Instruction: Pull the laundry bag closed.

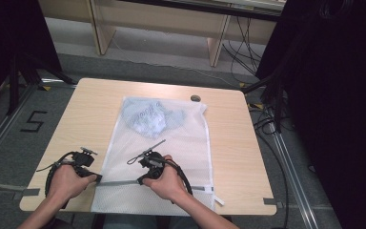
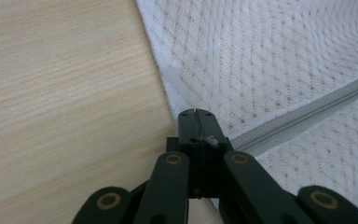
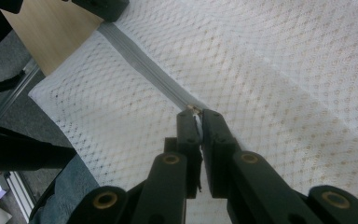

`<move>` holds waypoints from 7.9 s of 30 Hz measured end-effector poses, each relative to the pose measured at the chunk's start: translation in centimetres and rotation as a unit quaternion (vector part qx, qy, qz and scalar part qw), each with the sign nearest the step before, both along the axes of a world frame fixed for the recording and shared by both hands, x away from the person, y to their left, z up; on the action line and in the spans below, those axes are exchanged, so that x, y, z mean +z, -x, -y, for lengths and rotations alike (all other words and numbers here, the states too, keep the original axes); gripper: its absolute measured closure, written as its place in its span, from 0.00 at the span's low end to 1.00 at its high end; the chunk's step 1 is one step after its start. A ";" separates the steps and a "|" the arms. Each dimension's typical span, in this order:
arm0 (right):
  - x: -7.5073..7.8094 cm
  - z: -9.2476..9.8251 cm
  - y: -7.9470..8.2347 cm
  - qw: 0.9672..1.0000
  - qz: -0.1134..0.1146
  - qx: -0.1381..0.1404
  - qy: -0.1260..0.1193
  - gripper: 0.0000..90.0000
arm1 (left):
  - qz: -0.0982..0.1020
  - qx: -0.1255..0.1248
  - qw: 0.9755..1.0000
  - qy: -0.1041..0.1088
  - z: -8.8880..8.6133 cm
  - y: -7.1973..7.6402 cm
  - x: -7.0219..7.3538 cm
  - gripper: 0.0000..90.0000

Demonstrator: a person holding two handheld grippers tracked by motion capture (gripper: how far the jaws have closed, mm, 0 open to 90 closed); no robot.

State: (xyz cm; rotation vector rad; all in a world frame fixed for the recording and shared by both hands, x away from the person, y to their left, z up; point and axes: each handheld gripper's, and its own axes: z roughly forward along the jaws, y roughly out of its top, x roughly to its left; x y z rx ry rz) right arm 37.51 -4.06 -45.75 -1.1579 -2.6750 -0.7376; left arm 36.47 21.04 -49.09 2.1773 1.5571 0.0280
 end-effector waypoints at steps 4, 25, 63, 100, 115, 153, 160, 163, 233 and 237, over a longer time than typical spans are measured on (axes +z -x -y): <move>0.0 0.1 0.0 1.000 0.001 -0.002 0.000 0.97 | -0.002 -0.007 1.000 -0.004 -0.1 0.0 0.0 1.00; 0.3 0.9 -0.2 1.000 0.002 -0.006 0.000 0.97 | -0.002 -0.006 1.000 -0.004 -0.1 0.0 0.0 1.00; 0.7 2.2 -0.2 1.000 0.008 -0.016 0.007 0.97 | -0.002 -0.005 1.000 -0.003 -0.1 0.0 0.0 1.00; 1.0 3.7 -0.2 0.999 0.014 -0.029 0.011 0.97 | -0.001 -0.001 1.000 -0.001 0.0 0.0 0.0 1.00; 1.2 4.2 -0.1 0.999 0.006 -0.039 0.004 0.97 | -0.003 -0.007 1.000 -0.005 -0.1 0.0 0.1 1.00; 1.3 6.0 0.1 0.999 0.009 -0.052 0.007 0.97 | 0.001 0.002 1.000 0.000 0.0 0.1 0.0 1.00; 1.3 6.3 0.1 0.999 0.010 -0.053 0.007 0.97 | 0.003 0.005 1.000 0.001 0.1 0.1 0.0 1.00; 1.3 6.4 0.0 0.998 0.010 -0.054 0.005 0.97 | 0.002 0.003 1.000 0.001 0.1 0.1 0.0 1.00; 1.3 9.3 -0.4 0.997 -0.001 -0.083 0.006 0.97 | -0.003 -0.015 1.000 -0.007 -0.3 0.0 0.1 1.00; 1.3 9.5 -0.4 0.997 0.003 -0.078 0.005 0.97 | 0.000 -0.006 1.000 -0.002 -0.1 0.0 0.0 1.00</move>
